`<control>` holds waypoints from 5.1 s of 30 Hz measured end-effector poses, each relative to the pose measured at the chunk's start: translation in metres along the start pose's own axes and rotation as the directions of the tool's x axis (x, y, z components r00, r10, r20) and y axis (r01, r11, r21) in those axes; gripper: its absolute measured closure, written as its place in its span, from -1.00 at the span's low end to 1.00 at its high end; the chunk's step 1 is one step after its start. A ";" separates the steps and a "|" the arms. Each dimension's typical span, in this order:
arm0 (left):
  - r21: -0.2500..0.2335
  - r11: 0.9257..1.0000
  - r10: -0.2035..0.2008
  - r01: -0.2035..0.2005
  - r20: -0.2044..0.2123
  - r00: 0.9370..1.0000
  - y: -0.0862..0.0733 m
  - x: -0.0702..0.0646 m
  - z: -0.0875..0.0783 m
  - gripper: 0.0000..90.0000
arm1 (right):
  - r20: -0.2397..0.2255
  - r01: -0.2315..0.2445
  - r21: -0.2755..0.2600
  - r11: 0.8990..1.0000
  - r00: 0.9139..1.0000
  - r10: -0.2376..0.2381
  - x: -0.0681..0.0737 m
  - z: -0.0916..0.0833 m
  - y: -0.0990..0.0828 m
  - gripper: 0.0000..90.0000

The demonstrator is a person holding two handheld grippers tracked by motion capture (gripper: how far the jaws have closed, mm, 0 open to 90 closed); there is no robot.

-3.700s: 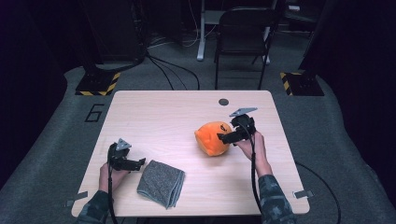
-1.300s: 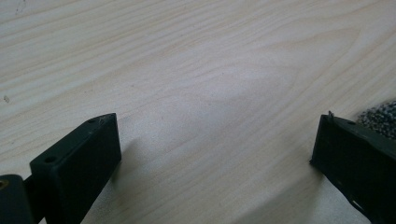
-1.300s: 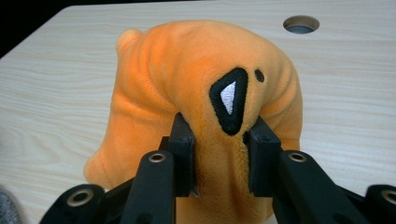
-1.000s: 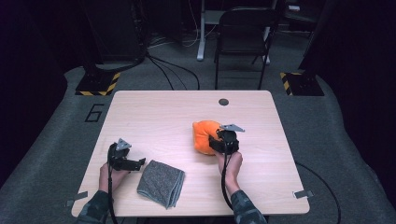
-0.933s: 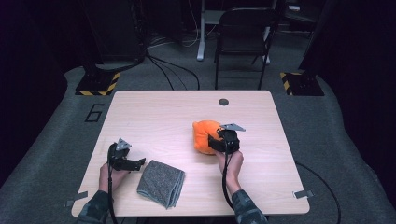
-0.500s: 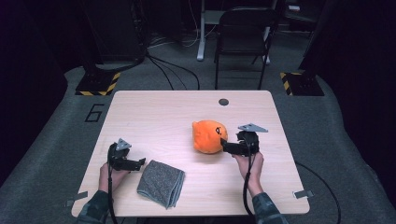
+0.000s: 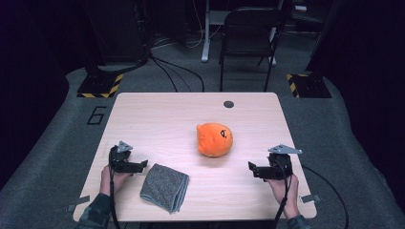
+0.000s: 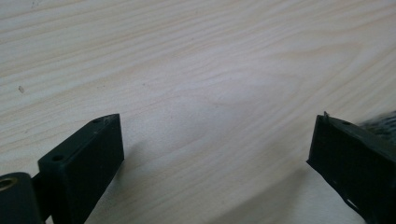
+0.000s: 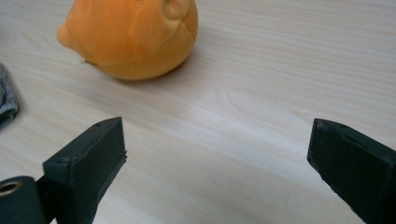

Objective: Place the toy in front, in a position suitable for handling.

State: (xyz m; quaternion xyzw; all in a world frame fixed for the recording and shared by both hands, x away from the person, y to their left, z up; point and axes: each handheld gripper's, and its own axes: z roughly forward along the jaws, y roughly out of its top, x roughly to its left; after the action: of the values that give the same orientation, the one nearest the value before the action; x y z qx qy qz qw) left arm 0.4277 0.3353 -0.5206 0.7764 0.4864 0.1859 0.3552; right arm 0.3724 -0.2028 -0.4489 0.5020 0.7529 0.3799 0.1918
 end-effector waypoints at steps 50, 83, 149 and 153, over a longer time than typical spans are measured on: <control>-0.006 0.972 0.230 -0.233 0.197 0.953 -0.018 -0.110 -0.031 0.66 | 0.014 -0.054 0.078 0.995 0.999 0.053 -0.028 -0.002 -0.025 -0.88; -0.125 0.885 0.454 -0.448 0.442 0.774 0.040 -0.240 0.012 0.64 | 0.024 -0.051 0.052 0.997 0.998 0.050 -0.031 -0.011 -0.025 -0.88; -0.115 0.967 0.250 -0.228 0.245 0.937 0.039 -0.155 0.019 -0.87 | -0.189 0.323 0.194 0.926 0.939 -0.288 0.117 0.063 -0.031 0.66; -0.121 0.969 0.240 -0.215 0.246 0.939 0.039 -0.153 0.019 -0.86 | -0.187 0.285 0.154 0.946 0.949 -0.255 0.109 0.047 -0.024 0.68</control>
State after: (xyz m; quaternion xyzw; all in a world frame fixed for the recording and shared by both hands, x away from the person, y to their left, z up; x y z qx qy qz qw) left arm 0.3939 0.1819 -0.4966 0.8276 0.3337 0.1452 0.4274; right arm 0.3433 -0.0914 -0.4876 0.3758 0.8591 0.3210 0.1333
